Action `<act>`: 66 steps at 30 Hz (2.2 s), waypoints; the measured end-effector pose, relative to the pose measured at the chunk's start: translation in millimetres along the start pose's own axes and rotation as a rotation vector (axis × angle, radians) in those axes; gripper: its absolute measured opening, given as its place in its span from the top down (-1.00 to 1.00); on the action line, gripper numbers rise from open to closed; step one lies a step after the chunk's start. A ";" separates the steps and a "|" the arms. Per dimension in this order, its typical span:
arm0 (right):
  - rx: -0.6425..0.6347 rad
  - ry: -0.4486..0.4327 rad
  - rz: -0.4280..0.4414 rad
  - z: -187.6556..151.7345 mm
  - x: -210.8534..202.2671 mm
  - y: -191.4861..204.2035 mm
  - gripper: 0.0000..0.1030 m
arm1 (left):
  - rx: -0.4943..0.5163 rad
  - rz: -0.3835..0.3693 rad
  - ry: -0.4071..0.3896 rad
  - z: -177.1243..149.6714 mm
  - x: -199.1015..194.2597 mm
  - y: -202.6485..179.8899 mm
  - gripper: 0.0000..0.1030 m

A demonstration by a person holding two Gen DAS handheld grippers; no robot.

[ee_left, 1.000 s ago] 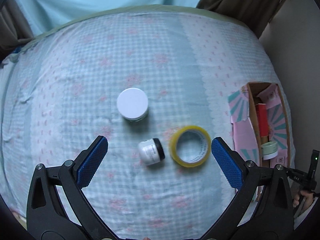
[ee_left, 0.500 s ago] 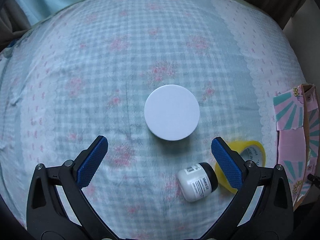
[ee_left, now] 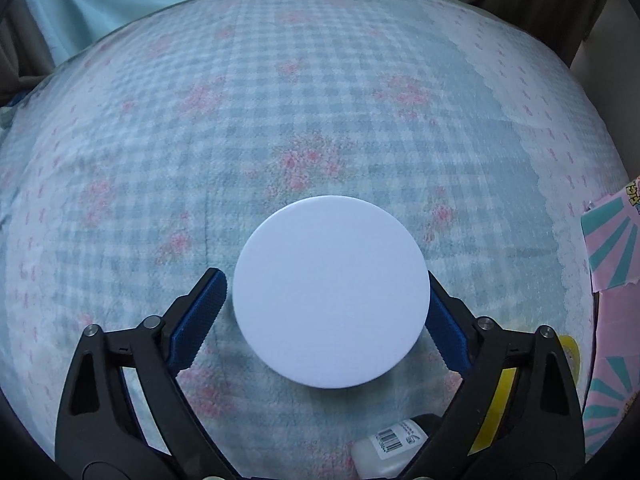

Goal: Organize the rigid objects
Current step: 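Grasp the green-striped white-lidded jar with the left tool, then carry the green-striped jar into the cardboard box and open the left tool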

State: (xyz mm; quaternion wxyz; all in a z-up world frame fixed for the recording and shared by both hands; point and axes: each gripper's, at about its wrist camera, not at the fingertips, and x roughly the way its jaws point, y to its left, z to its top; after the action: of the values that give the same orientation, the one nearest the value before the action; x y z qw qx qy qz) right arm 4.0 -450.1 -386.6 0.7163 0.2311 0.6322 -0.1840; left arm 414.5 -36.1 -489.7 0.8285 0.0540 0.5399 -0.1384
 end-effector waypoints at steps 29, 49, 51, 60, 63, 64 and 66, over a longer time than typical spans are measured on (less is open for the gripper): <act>0.011 -0.027 0.041 -4.0 -1.3 -5.1 0.73 | 0.021 0.003 -0.089 12.5 -118.2 -14.1 -0.32; -0.012 0.013 0.122 0.5 0.0 -12.7 0.72 | 0.138 -0.169 -0.201 4.5 -261.9 -210.1 -0.32; -0.006 0.014 0.138 0.1 -0.3 -15.6 0.71 | 0.144 -0.190 -0.183 -8.4 -258.4 -227.9 -0.32; -0.021 0.017 0.181 -0.9 -3.9 -24.1 0.70 | 0.182 -0.239 -0.073 -75.1 -224.3 -292.6 -0.32; -0.032 0.017 0.189 -1.1 -5.9 -26.5 0.69 | 0.196 -0.257 -0.036 -96.8 -209.5 -309.0 -0.32; -0.035 0.018 0.190 -1.2 -5.7 -26.1 0.69 | 0.200 -0.263 -0.025 -102.7 -204.3 -313.5 -0.32; -0.042 0.020 0.189 -1.4 -5.0 -25.1 0.69 | 0.207 -0.271 -0.001 -114.2 -193.2 -320.9 -0.32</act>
State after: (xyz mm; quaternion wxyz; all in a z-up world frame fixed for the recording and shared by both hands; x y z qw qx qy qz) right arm -11.8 -470.2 -384.2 0.7288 0.2766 0.6184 -0.0998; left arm 148.6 -282.5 -341.7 0.7925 0.0657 0.5248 -0.3036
